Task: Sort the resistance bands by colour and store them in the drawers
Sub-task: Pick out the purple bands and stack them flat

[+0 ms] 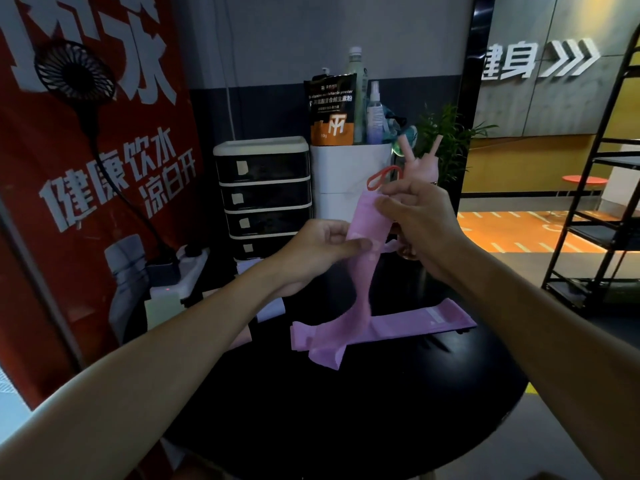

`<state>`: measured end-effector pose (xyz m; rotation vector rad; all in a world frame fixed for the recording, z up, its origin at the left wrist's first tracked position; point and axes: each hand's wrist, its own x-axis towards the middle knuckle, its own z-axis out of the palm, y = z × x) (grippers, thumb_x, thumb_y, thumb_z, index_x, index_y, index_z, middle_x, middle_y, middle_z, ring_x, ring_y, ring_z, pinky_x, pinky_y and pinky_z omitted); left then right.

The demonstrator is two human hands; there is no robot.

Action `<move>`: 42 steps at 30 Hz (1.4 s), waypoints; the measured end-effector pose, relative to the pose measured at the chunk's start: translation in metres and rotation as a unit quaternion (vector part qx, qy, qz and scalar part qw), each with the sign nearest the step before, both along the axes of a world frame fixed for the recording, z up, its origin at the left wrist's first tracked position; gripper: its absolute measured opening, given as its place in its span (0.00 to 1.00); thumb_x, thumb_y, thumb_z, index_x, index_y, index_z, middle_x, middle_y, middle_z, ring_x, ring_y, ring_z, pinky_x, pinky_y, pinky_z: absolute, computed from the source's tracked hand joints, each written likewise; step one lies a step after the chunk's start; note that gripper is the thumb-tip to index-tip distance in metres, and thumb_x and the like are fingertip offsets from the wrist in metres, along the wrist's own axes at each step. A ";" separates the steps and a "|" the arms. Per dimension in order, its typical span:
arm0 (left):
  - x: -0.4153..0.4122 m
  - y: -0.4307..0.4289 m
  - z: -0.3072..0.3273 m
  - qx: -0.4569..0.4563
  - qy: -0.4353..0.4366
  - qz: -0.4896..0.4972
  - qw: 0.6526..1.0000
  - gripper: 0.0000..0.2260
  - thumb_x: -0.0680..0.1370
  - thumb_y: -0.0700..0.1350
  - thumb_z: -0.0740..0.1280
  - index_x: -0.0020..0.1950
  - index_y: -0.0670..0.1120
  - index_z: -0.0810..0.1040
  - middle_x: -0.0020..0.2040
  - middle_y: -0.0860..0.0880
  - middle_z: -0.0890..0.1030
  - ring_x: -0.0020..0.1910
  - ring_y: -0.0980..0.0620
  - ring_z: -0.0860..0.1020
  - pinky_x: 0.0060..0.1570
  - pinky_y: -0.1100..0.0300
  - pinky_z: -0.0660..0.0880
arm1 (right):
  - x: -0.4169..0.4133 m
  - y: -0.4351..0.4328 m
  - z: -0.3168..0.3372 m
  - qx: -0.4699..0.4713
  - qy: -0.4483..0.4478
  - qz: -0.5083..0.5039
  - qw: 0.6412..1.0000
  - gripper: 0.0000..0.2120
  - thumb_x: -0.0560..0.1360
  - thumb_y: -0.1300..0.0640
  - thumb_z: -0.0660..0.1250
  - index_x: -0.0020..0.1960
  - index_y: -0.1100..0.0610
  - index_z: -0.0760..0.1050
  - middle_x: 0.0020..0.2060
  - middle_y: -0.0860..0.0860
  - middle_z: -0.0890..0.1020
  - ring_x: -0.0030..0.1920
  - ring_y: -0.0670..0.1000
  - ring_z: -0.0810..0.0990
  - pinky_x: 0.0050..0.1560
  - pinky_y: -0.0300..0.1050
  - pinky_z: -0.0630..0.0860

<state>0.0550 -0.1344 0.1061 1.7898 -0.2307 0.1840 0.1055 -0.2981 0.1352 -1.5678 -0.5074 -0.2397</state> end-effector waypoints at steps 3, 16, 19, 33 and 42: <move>0.000 0.004 -0.006 -0.028 0.038 -0.023 0.999 0.07 0.80 0.44 0.69 0.50 0.42 0.84 0.45 0.43 0.84 0.46 0.47 0.80 0.54 0.52 0.74 | 0.005 -0.006 -0.005 -0.021 -0.010 -0.034 0.999 0.09 0.75 0.63 0.70 0.55 0.60 0.81 0.46 0.56 0.84 0.46 0.54 0.83 0.47 0.51 0.83; -0.014 0.031 -0.015 -0.012 0.164 -0.114 0.980 0.18 0.81 0.38 0.66 0.71 0.41 0.72 0.38 0.46 0.78 0.31 0.51 0.75 0.34 0.62 0.75 | 0.021 -0.050 -0.054 0.018 0.073 -0.071 0.995 0.07 0.77 0.62 0.69 0.54 0.58 0.79 0.46 0.57 0.81 0.43 0.52 0.81 0.38 0.39 0.78; -0.013 0.040 -0.019 -0.002 0.172 -0.097 0.980 0.17 0.80 0.37 0.67 0.69 0.40 0.74 0.45 0.43 0.80 0.35 0.53 0.79 0.37 0.62 0.78 | 0.023 -0.061 -0.065 0.011 0.090 -0.076 0.993 0.06 0.79 0.61 0.66 0.53 0.53 0.79 0.52 0.59 0.81 0.48 0.55 0.81 0.49 0.52 0.81; -0.005 0.039 -0.019 0.151 0.117 -0.010 0.982 0.13 0.74 0.40 0.75 0.57 0.42 0.82 0.49 0.42 0.86 0.50 0.42 0.85 0.50 0.54 0.82 | 0.005 -0.059 -0.077 -0.055 0.053 -0.089 0.993 0.08 0.75 0.60 0.71 0.42 0.48 0.76 0.45 0.53 0.82 0.45 0.51 0.82 0.46 0.43 0.81; -0.009 0.043 -0.018 0.177 0.129 -0.004 0.976 0.13 0.76 0.42 0.74 0.59 0.43 0.81 0.50 0.43 0.86 0.53 0.43 0.84 0.60 0.51 0.79 | 0.016 -0.070 -0.086 -0.032 0.064 -0.124 0.990 0.05 0.81 0.61 0.62 0.49 0.55 0.76 0.51 0.56 0.80 0.50 0.53 0.82 0.52 0.50 0.81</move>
